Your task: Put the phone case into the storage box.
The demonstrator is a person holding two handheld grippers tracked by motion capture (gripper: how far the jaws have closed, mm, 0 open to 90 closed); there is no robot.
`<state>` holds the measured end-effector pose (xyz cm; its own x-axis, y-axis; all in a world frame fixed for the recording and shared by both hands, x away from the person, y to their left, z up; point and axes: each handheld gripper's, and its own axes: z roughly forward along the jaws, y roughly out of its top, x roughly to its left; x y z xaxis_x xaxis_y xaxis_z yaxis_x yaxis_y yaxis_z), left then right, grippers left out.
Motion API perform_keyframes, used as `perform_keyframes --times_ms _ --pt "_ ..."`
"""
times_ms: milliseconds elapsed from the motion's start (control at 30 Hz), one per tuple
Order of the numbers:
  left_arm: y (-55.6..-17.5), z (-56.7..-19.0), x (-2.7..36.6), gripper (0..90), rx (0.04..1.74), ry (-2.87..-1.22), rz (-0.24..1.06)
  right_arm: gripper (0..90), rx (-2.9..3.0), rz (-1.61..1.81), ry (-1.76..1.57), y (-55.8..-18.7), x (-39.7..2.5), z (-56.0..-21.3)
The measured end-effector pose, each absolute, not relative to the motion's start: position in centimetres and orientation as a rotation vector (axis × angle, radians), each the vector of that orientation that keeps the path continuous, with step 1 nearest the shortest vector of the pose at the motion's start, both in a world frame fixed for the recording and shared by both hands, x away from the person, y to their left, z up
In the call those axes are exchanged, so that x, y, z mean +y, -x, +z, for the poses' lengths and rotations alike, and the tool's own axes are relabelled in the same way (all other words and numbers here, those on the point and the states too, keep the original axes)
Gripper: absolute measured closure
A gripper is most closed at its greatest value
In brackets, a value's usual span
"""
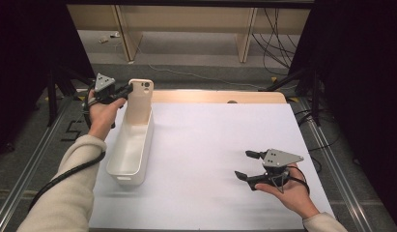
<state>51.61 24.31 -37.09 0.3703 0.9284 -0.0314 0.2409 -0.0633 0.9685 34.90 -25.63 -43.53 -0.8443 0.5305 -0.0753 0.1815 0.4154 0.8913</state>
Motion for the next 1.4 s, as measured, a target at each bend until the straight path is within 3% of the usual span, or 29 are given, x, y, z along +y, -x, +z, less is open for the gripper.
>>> perform_keyframes --times_ms 1400 --pt "-52.15 -38.02 24.28 82.0 1.102 -1.574 0.792 21.5 2.334 1.406 -0.612 -34.87 -25.59 -43.56"
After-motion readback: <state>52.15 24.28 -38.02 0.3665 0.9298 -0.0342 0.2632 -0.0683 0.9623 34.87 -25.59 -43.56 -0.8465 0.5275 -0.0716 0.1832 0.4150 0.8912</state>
